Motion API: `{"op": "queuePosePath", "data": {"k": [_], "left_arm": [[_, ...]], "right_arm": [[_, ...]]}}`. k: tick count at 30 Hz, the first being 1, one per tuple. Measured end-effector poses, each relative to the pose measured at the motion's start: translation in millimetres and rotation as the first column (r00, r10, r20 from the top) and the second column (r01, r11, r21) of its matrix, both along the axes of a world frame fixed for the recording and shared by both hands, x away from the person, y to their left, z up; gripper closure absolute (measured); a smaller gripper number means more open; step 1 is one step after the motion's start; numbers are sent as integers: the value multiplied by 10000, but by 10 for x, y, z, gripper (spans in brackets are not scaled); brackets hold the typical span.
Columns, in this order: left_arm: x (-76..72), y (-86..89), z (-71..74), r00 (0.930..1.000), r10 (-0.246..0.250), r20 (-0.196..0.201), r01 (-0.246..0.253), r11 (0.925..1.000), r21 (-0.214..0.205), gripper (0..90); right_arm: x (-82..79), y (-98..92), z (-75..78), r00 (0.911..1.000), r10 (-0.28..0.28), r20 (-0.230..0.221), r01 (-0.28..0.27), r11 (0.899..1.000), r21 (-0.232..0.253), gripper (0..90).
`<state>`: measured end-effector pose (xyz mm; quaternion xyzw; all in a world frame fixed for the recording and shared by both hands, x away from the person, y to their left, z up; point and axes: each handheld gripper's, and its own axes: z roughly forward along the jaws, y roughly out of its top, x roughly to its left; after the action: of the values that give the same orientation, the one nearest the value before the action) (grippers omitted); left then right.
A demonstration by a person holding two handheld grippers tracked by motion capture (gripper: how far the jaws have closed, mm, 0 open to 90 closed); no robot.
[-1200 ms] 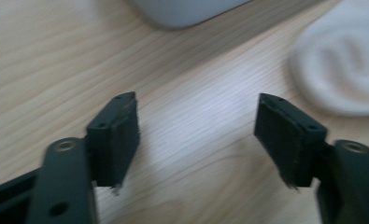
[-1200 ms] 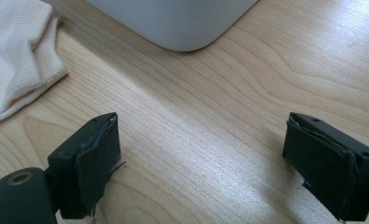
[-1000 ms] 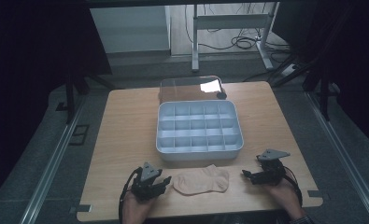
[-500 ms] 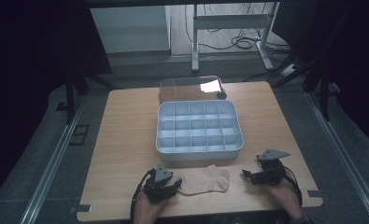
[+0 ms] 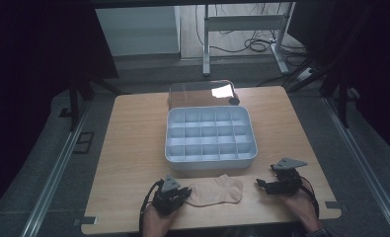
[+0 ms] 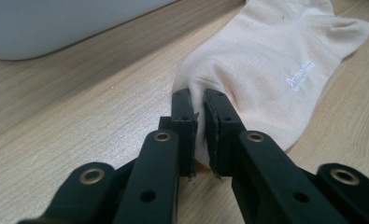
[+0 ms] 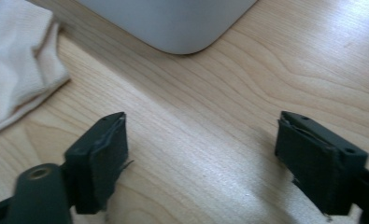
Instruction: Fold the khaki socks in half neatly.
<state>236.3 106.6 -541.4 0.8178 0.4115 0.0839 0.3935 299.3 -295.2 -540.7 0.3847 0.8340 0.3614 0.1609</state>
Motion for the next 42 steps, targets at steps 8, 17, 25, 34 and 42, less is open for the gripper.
{"op": "queuePosePath", "data": {"k": [8,17,25,34,42], "left_arm": [[4,3,0,10000,-8,-33,8,10000,-44,845],[0,-7,0,10000,76,5,-76,10000,-10,842],[2,-3,-1,10000,73,-6,-73,10000,-36,839],[2,-2,-3,10000,86,-13,-86,9999,-51,838],[3,1,-4,10000,94,-22,-95,9999,-73,835]], "right_arm": [[-66,160,98,9977,678,-11,-676,9967,454,234],[-113,546,196,9844,1757,-97,-1745,9820,725,289],[-116,888,245,9639,2656,-189,-2637,9620,708,469],[-122,1292,232,9197,3872,-649,-3810,9202,898,846],[-152,1439,107,9038,4194,-858,-4156,9077,582,894]]}}
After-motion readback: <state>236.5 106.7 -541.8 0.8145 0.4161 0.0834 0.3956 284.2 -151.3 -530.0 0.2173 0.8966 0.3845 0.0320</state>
